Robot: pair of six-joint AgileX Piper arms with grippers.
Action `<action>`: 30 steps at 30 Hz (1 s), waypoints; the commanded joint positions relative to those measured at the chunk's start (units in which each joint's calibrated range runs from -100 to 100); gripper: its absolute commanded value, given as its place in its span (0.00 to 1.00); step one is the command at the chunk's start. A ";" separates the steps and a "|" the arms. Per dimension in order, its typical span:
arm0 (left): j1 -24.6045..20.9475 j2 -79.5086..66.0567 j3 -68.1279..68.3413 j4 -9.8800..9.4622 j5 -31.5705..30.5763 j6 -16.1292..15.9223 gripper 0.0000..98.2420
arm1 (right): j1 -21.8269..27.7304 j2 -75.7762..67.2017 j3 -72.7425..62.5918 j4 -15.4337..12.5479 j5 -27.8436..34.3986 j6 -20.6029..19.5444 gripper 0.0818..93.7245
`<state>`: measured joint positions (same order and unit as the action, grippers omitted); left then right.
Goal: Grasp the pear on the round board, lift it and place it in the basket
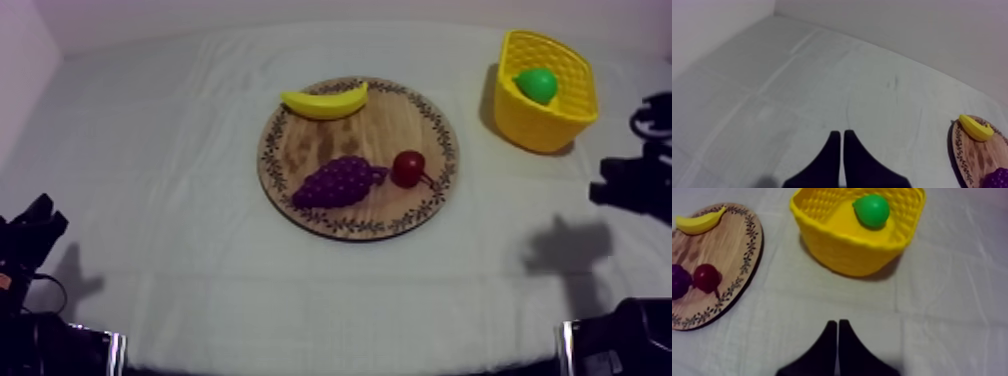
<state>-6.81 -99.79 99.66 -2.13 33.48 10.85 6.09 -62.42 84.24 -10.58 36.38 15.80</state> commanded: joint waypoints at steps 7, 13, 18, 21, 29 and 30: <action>-0.03 -0.04 0.00 0.01 -0.01 0.02 0.00 | -2.09 -27.84 11.74 3.93 6.73 -6.32 0.00; -0.03 -0.04 0.00 0.01 -0.01 0.01 0.00 | -2.54 -32.57 13.04 6.48 8.30 -12.14 0.00; -0.03 -0.04 0.00 0.01 -0.01 0.02 0.00 | -2.16 -33.14 14.79 8.55 1.95 -11.35 0.00; -0.03 -0.04 0.00 0.01 -0.01 0.02 0.00 | -2.08 -33.21 15.28 9.03 1.05 -6.64 0.00; -0.03 -0.04 0.00 0.01 -0.01 0.02 0.00 | -1.97 -33.25 15.53 9.28 0.73 -2.33 0.00; -0.03 -0.04 0.00 0.01 -0.01 0.02 0.00 | -1.97 -33.25 15.53 9.28 0.73 -2.44 0.00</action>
<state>-6.81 -99.79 99.66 -2.13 33.48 10.85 4.13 -95.62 99.73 -1.29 37.13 11.06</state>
